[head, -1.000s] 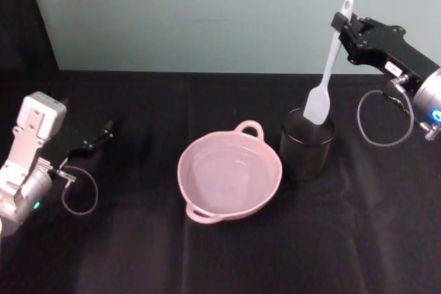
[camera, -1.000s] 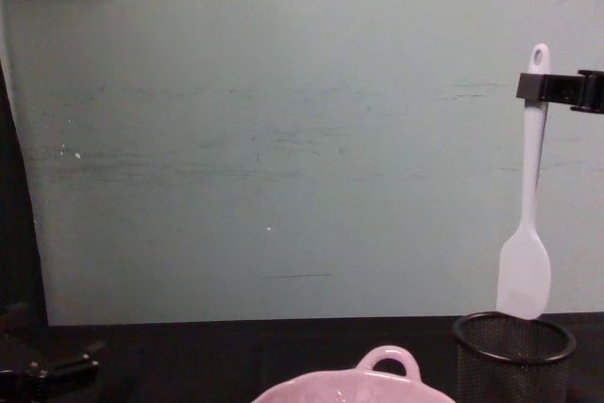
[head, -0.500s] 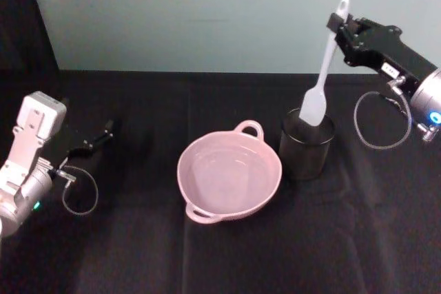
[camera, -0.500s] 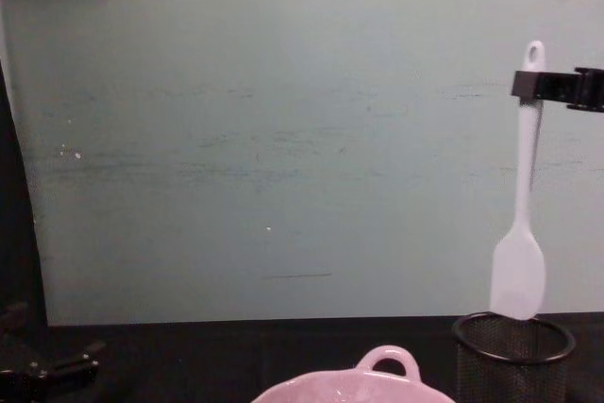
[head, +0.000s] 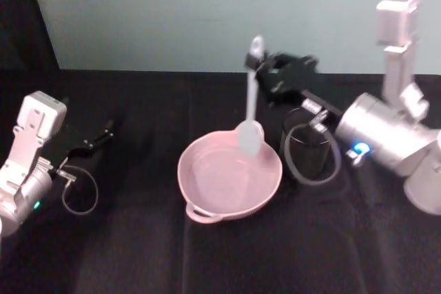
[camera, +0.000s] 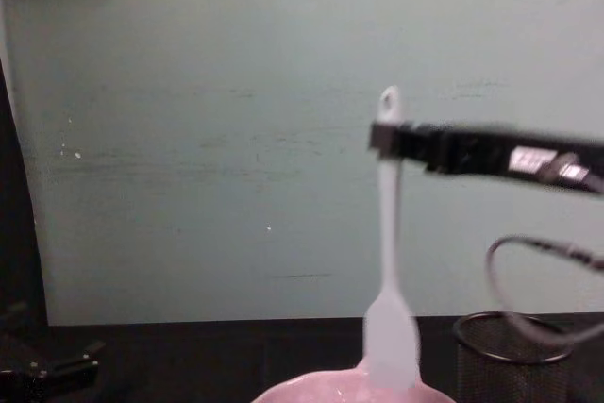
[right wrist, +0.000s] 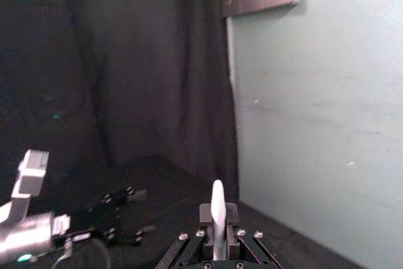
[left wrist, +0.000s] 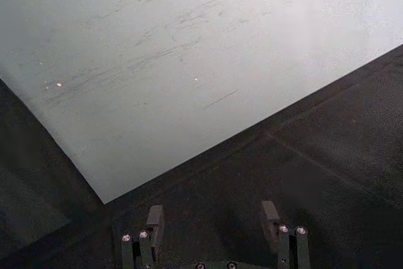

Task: Use the one hand to pick up the spoon and stir the clear water in the bowl.

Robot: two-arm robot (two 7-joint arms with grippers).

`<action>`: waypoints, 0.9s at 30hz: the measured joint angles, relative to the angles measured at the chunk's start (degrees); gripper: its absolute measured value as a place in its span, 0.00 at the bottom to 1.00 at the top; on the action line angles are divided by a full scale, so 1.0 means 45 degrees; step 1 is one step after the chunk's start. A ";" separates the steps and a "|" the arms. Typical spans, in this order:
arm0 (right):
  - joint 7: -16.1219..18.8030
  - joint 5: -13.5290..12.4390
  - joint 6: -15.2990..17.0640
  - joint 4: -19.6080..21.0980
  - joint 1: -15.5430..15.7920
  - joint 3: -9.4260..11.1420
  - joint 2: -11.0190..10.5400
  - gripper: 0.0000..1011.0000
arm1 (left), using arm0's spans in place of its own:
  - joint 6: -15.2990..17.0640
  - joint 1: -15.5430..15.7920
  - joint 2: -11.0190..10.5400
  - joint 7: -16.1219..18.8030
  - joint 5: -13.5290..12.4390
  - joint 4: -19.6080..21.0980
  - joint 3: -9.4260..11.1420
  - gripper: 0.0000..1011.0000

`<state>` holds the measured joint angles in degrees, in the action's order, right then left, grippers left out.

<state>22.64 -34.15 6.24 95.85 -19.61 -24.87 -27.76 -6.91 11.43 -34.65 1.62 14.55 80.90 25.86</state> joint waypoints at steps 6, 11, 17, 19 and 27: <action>0.0475 0.0452 -0.0596 -0.1078 0.0175 -0.0719 0.0715 0.12 | 0.0000 0.0000 0.0000 0.0000 0.0000 0.0000 0.0000 1.00; 0.0723 0.0527 -0.0856 -0.1526 0.0293 -0.0889 0.1058 0.12 | 0.0001 -0.0001 0.0000 0.0000 0.0000 0.0000 0.0000 1.00; 0.0990 0.0667 -0.0991 -0.2132 0.0087 -0.1086 0.1486 0.12 | 0.0000 0.0000 0.0000 0.0000 0.0000 0.0000 0.0000 1.00; 0.1064 0.0713 -0.1026 -0.2453 -0.0089 -0.1139 0.1686 0.12 | 0.0000 0.0000 0.0000 0.0000 0.0000 0.0000 0.0000 1.00; 0.1154 0.0810 -0.1293 -0.3932 -0.0821 -0.1094 0.2396 0.12 | 0.0000 -0.0001 0.0000 0.0000 -0.0001 0.0000 0.0000 1.00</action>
<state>27.83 -30.50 0.43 78.15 -23.31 -29.80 -16.98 -6.91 11.43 -34.65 1.62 14.55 80.90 25.86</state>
